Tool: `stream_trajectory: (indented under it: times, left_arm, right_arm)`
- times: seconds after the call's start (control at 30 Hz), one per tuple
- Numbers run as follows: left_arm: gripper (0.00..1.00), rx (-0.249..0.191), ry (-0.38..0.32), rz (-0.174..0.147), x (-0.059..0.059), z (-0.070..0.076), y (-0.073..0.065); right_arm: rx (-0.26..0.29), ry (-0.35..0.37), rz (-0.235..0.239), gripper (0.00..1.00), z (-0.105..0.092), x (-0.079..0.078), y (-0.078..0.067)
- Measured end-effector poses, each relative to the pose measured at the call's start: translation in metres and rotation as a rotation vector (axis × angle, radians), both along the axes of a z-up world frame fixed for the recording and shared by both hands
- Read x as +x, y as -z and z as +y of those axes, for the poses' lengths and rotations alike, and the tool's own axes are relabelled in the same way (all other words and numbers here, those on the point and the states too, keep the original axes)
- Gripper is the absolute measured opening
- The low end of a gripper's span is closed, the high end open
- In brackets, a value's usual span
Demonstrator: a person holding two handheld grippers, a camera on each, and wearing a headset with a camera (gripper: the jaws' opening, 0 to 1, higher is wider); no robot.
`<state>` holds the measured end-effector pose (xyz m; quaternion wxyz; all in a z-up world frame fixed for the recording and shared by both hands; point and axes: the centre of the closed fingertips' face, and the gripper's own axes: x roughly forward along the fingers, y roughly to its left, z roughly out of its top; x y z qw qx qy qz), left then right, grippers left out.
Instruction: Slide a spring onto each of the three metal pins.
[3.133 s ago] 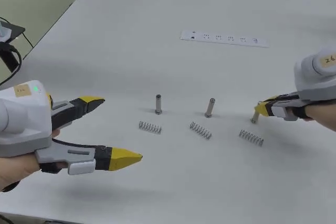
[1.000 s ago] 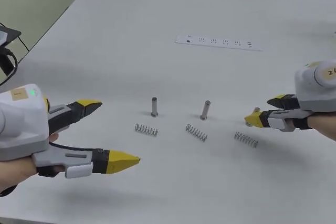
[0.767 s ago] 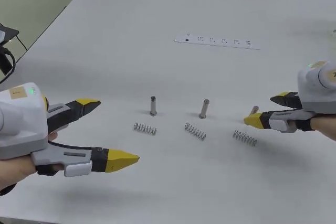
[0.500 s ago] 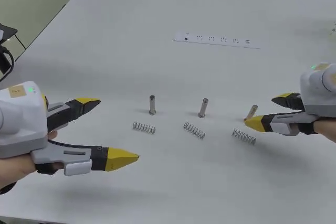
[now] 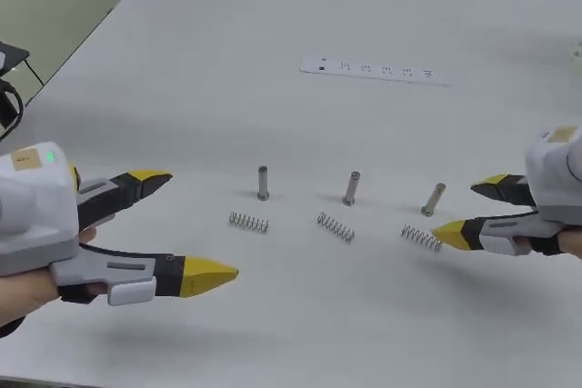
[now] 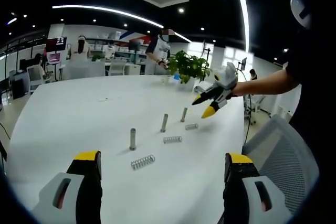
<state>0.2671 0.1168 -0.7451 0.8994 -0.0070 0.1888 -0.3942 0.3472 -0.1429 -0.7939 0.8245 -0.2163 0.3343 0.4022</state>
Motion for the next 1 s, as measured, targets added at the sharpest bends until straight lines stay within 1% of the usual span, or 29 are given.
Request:
stream_trajectory:
  times: [0.23,0.33,0.43,0.57,0.7,0.83,1.0]
  left_arm:
    - [0.95,0.001,0.001,0.001,0.0,0.001,0.0]
    - [0.95,0.0,0.002,0.001,0.001,0.0,0.0]
    - [0.94,0.001,0.004,0.0,0.001,0.0,-0.001]
    - [0.94,0.002,0.004,0.0,0.002,0.0,-0.001]
    - [0.94,0.003,0.006,0.001,0.002,0.001,-0.001]
    - [0.94,0.003,0.005,0.002,0.001,0.001,0.0]
    - [0.94,0.003,0.006,0.005,-0.001,0.002,0.0]
  right_arm:
    - [-0.037,-0.065,0.018,0.45,0.006,-0.011,0.004]
    - [-0.056,-0.099,0.013,0.4,0.009,-0.013,0.005]
    - [-0.071,-0.125,0.021,0.4,0.012,-0.016,0.009]
    - [-0.105,-0.165,0.029,0.37,0.014,-0.018,0.016]
    - [-0.132,-0.198,0.025,0.32,0.016,-0.017,0.02]
    - [-0.169,-0.234,0.035,0.28,0.017,-0.017,0.027]
    - [-0.183,-0.248,0.061,0.25,0.018,-0.015,0.034]
